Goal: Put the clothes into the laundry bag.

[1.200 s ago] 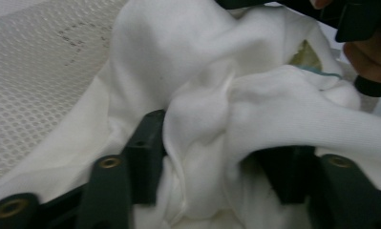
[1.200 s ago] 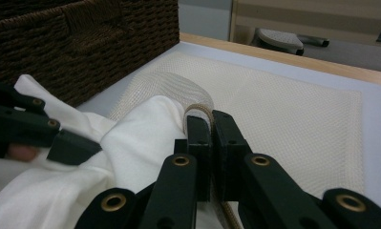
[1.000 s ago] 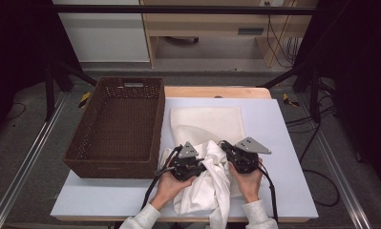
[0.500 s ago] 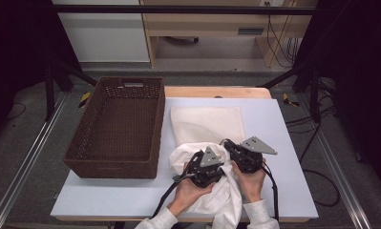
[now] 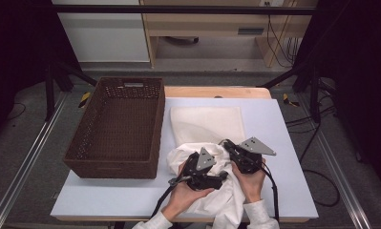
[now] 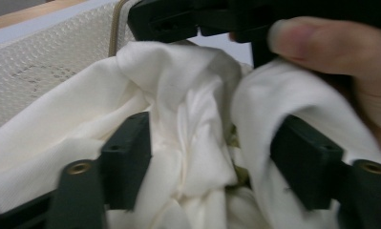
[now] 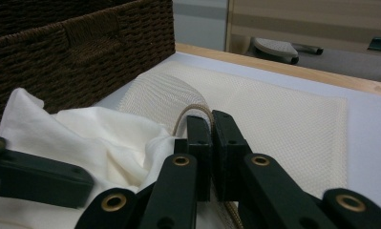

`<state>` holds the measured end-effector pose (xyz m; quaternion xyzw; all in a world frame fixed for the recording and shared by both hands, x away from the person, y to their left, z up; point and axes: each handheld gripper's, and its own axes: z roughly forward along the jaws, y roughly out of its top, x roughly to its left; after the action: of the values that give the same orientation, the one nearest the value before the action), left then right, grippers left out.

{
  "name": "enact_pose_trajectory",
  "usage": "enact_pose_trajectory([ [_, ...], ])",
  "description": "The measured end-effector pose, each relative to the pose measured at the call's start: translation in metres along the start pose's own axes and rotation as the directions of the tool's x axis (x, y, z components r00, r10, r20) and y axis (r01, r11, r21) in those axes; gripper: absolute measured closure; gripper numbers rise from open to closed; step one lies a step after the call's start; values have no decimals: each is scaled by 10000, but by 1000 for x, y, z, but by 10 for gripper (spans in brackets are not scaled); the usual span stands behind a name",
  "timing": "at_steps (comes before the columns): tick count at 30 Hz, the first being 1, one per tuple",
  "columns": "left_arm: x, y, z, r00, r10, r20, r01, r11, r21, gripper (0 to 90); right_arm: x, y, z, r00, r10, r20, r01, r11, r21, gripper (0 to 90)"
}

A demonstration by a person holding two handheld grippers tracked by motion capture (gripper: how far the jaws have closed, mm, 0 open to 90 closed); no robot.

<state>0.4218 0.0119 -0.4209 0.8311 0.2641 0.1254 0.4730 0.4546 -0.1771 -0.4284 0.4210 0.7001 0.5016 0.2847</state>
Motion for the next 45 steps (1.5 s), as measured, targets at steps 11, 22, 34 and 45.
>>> enact_pose_trajectory([
  [11,33,-14,-34,9950,-209,-973,218,9997,81,139,0,0,0,10000,68,-7,-68,10000,40,873],
  [22,70,-34,0,9892,-1318,-645,1380,9852,1020,411,2,-1,2,9998,-44,-203,46,10000,79,872],
  [34,31,-15,-29,9998,-105,180,114,9986,-517,755,2,-1,2,9995,18,-303,-19,10000,-31,873],
  [45,5,2,17,9976,540,432,-547,9984,138,753,3,-1,0,9987,-56,-509,46,9998,-200,874],
])
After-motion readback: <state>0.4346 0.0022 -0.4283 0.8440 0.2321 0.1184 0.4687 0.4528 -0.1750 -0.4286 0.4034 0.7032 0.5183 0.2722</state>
